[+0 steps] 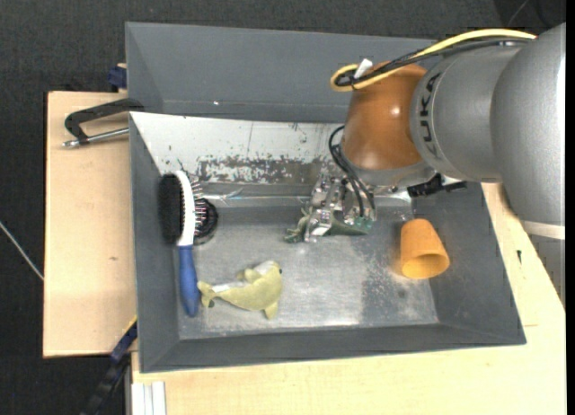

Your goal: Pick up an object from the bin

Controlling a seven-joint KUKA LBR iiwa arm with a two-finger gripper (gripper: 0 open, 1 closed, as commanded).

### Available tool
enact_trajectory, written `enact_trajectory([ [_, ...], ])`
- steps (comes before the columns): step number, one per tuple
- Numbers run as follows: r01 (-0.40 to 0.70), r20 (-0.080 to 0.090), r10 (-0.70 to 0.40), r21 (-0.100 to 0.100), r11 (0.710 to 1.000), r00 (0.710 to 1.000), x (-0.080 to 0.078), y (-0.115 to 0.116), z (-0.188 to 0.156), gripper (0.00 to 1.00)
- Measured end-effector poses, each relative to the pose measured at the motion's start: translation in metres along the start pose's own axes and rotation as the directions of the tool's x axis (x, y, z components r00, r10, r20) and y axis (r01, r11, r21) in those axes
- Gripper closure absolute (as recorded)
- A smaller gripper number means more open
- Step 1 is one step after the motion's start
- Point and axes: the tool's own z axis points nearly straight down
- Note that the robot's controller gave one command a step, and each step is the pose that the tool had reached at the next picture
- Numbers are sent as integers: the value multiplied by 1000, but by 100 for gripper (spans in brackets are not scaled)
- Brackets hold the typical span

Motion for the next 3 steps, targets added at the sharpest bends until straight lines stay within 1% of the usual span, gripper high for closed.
enact_trajectory([
  [1,1,-4,-1,1,1000,1000,-3,2,-46,100],
  [2,1,-5,-1,1,1000,1000,-5,3,-69,100],
  [3,2,-6,-2,1,1000,1000,-6,4,-80,100],
])
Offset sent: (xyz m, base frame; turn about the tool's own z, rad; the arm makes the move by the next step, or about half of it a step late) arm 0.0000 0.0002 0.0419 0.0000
